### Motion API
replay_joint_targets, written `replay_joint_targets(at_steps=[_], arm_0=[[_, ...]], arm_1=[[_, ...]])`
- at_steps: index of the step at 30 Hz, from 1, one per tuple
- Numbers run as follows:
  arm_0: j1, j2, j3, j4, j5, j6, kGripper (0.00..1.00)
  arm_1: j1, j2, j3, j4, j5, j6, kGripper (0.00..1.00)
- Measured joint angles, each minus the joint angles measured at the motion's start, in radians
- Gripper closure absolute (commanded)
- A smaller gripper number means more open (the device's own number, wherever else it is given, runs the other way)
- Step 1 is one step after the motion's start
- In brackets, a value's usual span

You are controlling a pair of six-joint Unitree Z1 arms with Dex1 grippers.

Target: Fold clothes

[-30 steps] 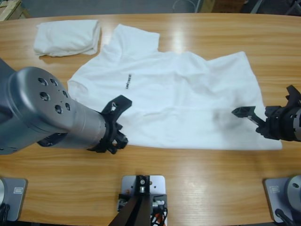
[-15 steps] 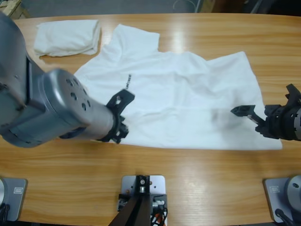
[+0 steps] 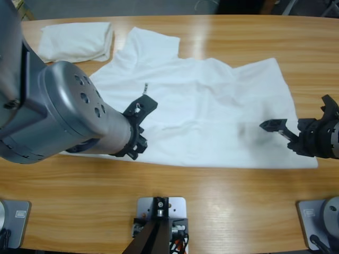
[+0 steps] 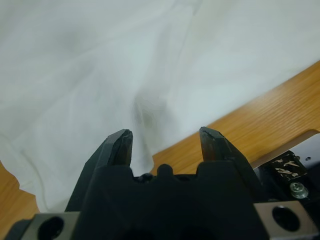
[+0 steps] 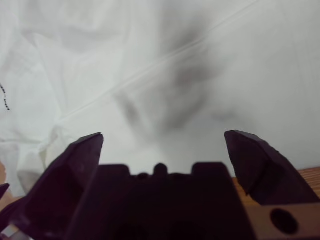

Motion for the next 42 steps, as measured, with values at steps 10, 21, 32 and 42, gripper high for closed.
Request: replay_joint_targets(at_steps=[10, 21, 32, 42], arm_0=[[-0.021, 0.034, 0.000, 0.001, -0.011, -0.001, 0.667], [-0.024, 0.090, 0.004, 0.021, -0.011, -0.015, 0.662], [0.005, 0.094, 0.011, 0.021, -0.011, -0.045, 0.529], [0.012, 0.114, 0.019, 0.021, -0.011, -0.045, 0.664]], arm_1=[[0.000, 0.000, 0.000, -0.010, 0.000, 0.000, 0.013], [0.000, 0.000, 0.003, -0.016, 0.000, 0.000, 0.013], [0.000, 0.001, 0.004, -0.019, 0.000, -0.004, 0.013], [0.000, 0.001, 0.004, -0.019, 0.000, -0.007, 0.018]])
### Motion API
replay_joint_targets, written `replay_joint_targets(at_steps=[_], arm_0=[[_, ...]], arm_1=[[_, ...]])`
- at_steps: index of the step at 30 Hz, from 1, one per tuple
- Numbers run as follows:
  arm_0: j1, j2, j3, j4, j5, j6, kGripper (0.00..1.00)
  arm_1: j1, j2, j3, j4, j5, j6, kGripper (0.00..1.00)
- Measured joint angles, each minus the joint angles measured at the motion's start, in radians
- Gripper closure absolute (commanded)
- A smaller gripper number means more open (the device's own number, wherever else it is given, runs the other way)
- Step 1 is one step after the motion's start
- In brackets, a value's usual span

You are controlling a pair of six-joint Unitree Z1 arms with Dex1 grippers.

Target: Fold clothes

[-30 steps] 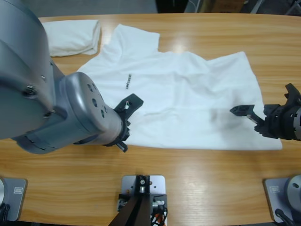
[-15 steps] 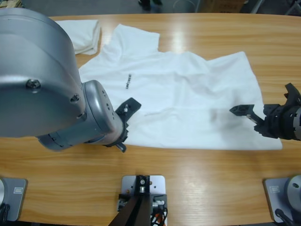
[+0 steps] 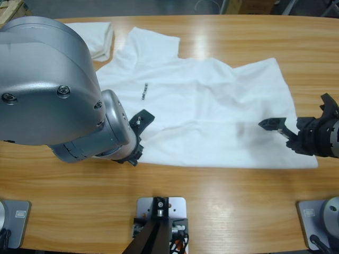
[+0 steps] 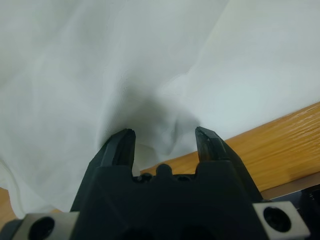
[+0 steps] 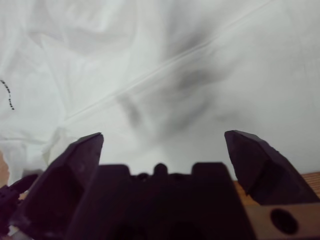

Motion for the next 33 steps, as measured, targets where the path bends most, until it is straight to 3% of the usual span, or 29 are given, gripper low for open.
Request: replay_joint_targets(at_steps=[1, 2, 14, 15, 17, 33], arm_0=[[0.000, 0.000, 0.000, 0.000, 0.000, 0.000, 0.745], [0.000, 0.000, 0.000, 0.000, 0.000, 0.000, 0.759], [0.008, 0.000, 0.000, 0.000, 0.000, 0.000, 0.764], [0.008, 0.000, 0.000, 0.000, 0.000, 0.000, 0.811], [0.008, 0.000, 0.002, 0.000, 0.000, 0.000, 0.997], [0.008, 0.012, 0.006, 0.000, -0.010, 0.007, 1.000]], arm_1=[[0.000, 0.000, 0.000, 0.000, 0.000, 0.000, 0.018], [0.000, 0.000, 0.000, 0.000, 0.000, 0.000, 0.018], [0.000, 0.007, 0.001, -0.003, 0.005, -0.007, 0.018], [0.000, 0.007, 0.001, -0.003, 0.005, -0.007, 0.018], [0.000, 0.007, 0.001, -0.003, 0.005, -0.007, 0.018], [0.000, 0.007, 0.001, -0.004, 0.005, -0.007, 0.018]])
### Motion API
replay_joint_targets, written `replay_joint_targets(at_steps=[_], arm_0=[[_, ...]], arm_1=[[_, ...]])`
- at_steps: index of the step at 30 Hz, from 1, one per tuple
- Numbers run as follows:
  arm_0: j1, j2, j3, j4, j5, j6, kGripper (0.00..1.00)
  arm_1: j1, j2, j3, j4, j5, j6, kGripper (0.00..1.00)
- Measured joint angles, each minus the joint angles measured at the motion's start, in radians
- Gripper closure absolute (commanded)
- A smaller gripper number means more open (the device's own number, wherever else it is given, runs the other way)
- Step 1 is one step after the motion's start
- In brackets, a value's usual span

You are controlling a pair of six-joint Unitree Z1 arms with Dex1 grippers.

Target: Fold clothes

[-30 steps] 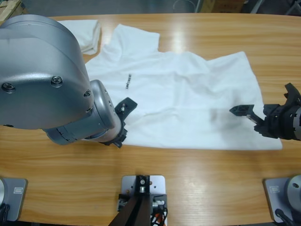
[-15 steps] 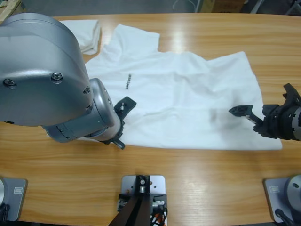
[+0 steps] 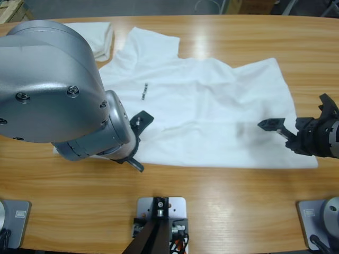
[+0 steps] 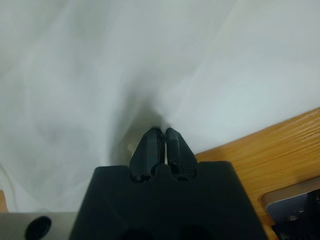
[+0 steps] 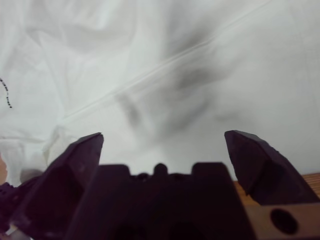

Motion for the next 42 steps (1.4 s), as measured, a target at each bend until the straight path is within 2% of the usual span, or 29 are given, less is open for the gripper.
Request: replay_joint_targets(at_steps=[6, 21, 31, 35, 42], arm_0=[[0.000, -0.015, -0.023, 0.000, -0.014, -0.005, 1.000], [-0.009, -0.064, -0.114, 0.000, -0.186, -0.101, 1.000], [0.012, -0.062, -0.115, 0.000, -0.135, -0.096, 1.000], [0.048, -0.044, -0.117, 0.001, -0.123, -0.050, 1.000], [0.054, 0.002, -0.148, 0.001, -0.132, -0.016, 1.000]], arm_1=[[0.000, 0.000, 0.000, 0.000, 0.000, 0.000, 0.018], [0.000, 0.000, 0.012, -0.006, 0.000, -0.002, 0.018], [0.000, 0.000, 0.012, -0.013, 0.000, -0.007, 0.018], [0.000, 0.000, 0.013, -0.020, 0.000, -0.010, 0.018], [0.000, 0.000, 0.014, -0.021, 0.000, -0.010, 0.018]])
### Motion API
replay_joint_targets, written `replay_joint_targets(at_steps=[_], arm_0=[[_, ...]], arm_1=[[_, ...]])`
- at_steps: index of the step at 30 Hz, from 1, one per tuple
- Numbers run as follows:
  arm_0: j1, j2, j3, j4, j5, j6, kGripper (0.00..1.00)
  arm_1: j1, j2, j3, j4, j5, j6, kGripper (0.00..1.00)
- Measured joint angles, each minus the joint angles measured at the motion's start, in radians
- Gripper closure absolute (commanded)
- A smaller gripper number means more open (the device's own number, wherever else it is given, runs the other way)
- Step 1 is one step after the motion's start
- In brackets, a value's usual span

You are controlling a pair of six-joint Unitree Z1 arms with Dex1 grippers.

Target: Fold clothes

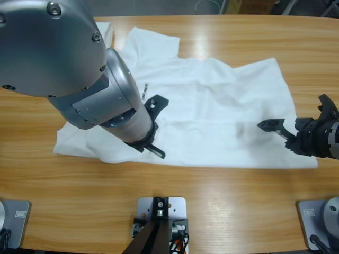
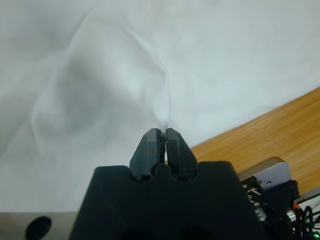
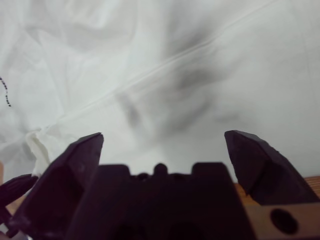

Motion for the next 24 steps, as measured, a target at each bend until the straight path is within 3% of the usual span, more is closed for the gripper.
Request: replay_joint_targets(at_steps=[1, 2, 5, 6, 11, 12, 13, 14, 15, 24], arm_0=[[0.000, 0.001, -0.007, 0.000, -0.004, 0.001, 1.000], [0.000, 0.001, -0.014, 0.000, -0.007, 0.001, 0.929], [0.000, 0.001, -0.030, 0.000, -0.013, 0.001, 0.046], [0.000, 0.001, -0.038, 0.000, -0.016, 0.001, 0.014], [0.002, -0.001, -0.062, 0.006, -0.003, -0.002, 0.015], [0.006, -0.006, -0.063, 0.006, 0.011, -0.008, 0.081], [0.015, -0.018, -0.063, 0.006, 0.023, -0.016, 0.286], [0.028, -0.033, -0.063, 0.006, 0.034, -0.022, 0.384], [0.041, -0.054, -0.063, 0.009, 0.045, -0.028, 0.395], [0.056, -0.198, 0.140, 0.029, 0.045, -0.062, 0.395]], arm_1=[[0.000, 0.000, 0.000, -0.001, 0.000, 0.000, 0.018], [0.000, 0.000, 0.000, -0.002, 0.000, 0.000, 0.018], [0.000, 0.003, 0.001, -0.004, 0.000, 0.000, 0.018], [0.000, 0.003, 0.001, -0.004, 0.000, 0.000, 0.018], [0.000, 0.003, 0.001, -0.004, 0.000, 0.000, 0.011], [0.000, 0.003, 0.001, -0.004, 0.000, 0.000, 0.024], [0.000, 0.003, 0.001, -0.004, 0.000, 0.000, 0.234], [0.000, 0.003, 0.001, -0.004, 0.000, 0.000, 0.768], [0.000, 0.003, 0.001, -0.004, 0.001, 0.000, 1.000], [0.004, -0.028, -0.032, 0.060, -0.001, -0.109, 1.000]])
